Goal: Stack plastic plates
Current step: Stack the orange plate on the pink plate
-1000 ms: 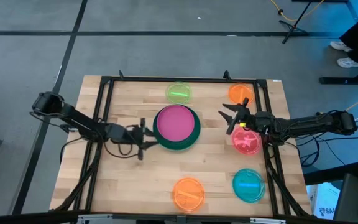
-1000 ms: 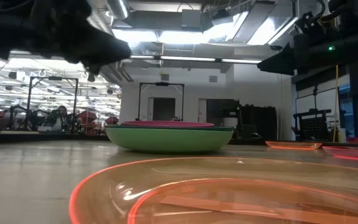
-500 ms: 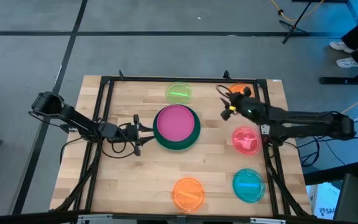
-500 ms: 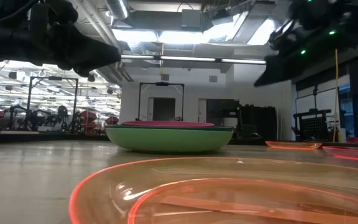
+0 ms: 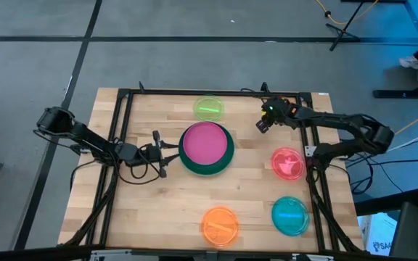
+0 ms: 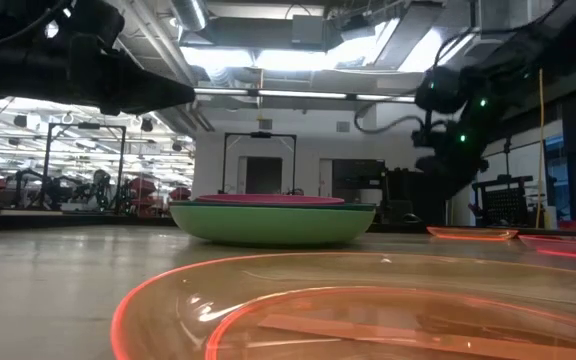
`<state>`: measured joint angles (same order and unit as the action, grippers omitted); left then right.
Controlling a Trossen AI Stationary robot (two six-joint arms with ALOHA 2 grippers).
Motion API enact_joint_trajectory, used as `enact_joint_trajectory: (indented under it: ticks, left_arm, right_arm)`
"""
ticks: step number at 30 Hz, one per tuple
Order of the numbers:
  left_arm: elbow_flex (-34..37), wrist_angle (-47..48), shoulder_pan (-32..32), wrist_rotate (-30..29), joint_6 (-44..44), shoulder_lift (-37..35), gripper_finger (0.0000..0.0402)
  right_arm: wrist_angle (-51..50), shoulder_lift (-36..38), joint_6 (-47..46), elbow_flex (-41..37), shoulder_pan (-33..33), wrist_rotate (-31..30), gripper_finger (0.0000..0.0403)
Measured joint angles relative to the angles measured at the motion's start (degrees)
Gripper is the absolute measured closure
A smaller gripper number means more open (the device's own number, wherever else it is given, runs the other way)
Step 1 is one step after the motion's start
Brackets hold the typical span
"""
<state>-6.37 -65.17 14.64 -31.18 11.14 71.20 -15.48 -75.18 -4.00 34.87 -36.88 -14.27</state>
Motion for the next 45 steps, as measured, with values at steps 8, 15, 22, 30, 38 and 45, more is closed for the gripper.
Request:
enact_joint_trajectory:
  ticks: [8,15,22,30,38,45]
  left_arm:
    - [0.0,0.2,-0.01,-0.02,0.08,0.02,0.0271]
    - [-0.01,0.22,-0.01,0.0,0.0,0.02,0.0271]
    - [-0.02,0.22,-0.01,0.29,-0.09,0.03,0.0271]
    - [-0.02,0.22,-0.01,0.33,-0.11,0.04,0.0271]
    - [-0.02,0.22,-0.01,0.42,-0.17,0.04,0.0271]
    - [-0.03,0.22,-0.01,0.44,-0.07,0.04,0.0271]
  right_arm:
    - [0.52,-4.92,-0.26,0.02,-7.21,2.35,0.0253]
    - [2.48,-6.07,0.35,0.04,-8.54,4.9,0.0253]
    - [2.46,-7.39,0.95,0.04,-8.55,3.91,0.0253]
    - [4.62,-10.84,1.38,0.04,-8.55,1.37,0.0268]
    - [6.67,-13.11,2.25,0.11,-8.42,0.85,0.0379]
    - [6.32,-10.97,4.35,-0.09,-7.18,-0.45,0.0391]
